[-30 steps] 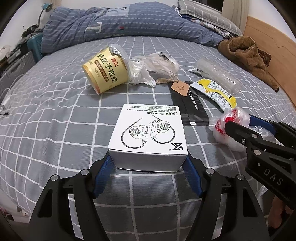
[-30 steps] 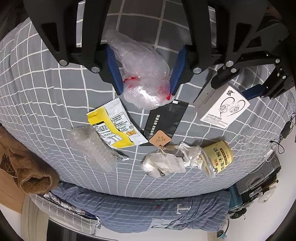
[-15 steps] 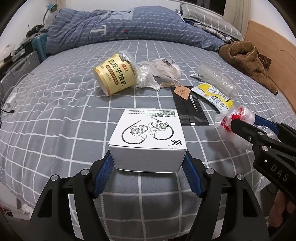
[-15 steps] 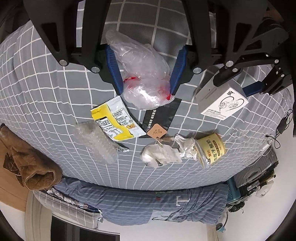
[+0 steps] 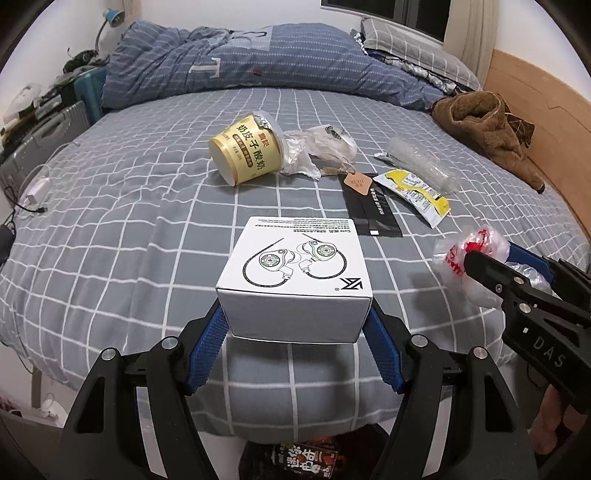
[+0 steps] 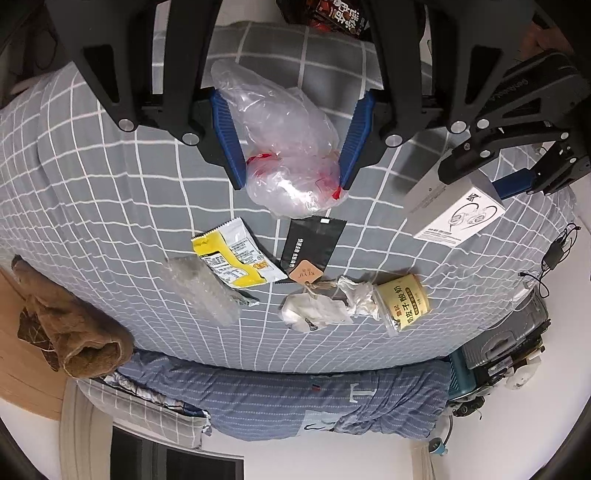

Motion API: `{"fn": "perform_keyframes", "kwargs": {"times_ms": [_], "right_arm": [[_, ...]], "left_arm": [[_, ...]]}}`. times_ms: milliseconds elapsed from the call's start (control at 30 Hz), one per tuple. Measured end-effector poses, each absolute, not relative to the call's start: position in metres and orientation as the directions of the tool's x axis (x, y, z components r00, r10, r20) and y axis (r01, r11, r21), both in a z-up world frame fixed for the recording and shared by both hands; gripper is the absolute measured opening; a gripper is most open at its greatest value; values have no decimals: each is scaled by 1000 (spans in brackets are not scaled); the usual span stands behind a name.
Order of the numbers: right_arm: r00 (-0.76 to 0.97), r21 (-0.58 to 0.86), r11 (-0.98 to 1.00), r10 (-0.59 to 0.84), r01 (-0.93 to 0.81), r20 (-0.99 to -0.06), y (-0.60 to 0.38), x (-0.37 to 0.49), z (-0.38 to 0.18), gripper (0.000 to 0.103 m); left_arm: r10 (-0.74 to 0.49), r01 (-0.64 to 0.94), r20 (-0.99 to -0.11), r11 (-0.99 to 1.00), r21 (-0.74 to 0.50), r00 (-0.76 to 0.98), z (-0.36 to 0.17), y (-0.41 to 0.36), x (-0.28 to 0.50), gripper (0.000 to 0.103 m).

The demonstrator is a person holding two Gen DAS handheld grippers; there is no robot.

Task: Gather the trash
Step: 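Lift the earphone box and clear bag and carry them over the bin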

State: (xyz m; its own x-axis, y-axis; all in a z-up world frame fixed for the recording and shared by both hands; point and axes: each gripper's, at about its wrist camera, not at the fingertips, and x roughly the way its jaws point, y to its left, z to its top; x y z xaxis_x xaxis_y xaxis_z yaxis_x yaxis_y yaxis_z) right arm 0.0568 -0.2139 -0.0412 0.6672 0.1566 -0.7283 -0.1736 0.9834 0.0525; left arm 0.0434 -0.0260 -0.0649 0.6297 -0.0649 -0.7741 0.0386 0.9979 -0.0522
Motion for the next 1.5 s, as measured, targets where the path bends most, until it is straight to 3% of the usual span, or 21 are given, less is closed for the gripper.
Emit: {"fn": "perform_keyframes", "kwargs": {"times_ms": [1500], "right_arm": [[653, 66, 985, 155, -158, -742, -215, -56, -36, 50]], "left_arm": [[-71, 37, -799, 997, -61, 597, -63, -25, -63, 69]]}}
